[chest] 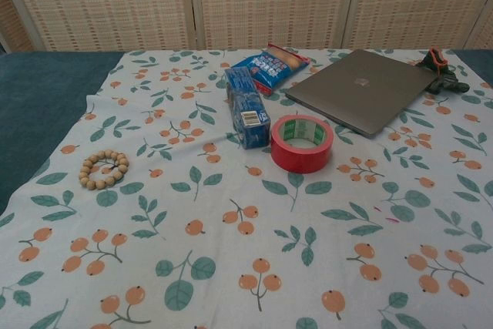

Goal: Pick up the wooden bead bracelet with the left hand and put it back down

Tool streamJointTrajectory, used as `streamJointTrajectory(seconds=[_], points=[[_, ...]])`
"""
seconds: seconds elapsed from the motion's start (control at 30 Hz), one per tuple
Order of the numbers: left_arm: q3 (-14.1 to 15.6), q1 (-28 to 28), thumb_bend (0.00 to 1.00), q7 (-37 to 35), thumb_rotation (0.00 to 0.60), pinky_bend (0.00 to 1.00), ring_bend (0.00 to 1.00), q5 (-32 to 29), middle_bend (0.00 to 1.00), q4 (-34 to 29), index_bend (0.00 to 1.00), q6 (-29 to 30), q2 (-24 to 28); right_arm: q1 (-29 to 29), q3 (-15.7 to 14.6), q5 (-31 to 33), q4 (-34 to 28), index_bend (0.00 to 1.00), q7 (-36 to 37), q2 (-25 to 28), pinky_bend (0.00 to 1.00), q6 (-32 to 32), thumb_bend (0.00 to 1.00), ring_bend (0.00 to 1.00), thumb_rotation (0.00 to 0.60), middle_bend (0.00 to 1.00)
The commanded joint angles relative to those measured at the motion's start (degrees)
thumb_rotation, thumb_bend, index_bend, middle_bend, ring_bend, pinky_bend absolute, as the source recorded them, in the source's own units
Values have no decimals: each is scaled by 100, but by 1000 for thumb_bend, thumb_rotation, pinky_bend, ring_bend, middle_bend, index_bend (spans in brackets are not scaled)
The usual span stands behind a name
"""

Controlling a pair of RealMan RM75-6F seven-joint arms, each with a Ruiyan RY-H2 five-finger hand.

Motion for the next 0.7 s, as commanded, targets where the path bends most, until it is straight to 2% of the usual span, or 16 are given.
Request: streamJointTrajectory(seconds=[0.03, 0.27, 0.4, 0.5, 0.7], points=[[-33, 13, 449, 18, 600, 119, 0, 57, 9, 32, 0, -17, -35, -12, -4, -26, -25, 0, 27, 27, 0, 13, 105, 0, 560, 0], [-67, -63, 452, -41, 600, 124, 0, 146, 13, 35, 4, -238, -159, -34, -23, -64, -83, 0, 51, 90, 0, 15, 105, 0, 558, 0], [-203, -288, 454, 119, 600, 127, 42, 179, 97, 1, 47, -534, -298, -30, -35, -78, -97, 0, 42, 97, 0, -21, 107, 0, 558, 0], [-522, -735, 457, 721, 600, 130, 83, -87, 172, 211, 98, -1247, -676, -5, -63, -74, -128, 0, 86, 127, 0, -128, 107, 0, 559, 0], [-655, -939, 440, 1330, 600, 130, 110, -281, 263, 643, 210, -1641, -1193, 7, -81, -61, -176, 0, 193, 208, 0, -220, 107, 0, 560, 0]])
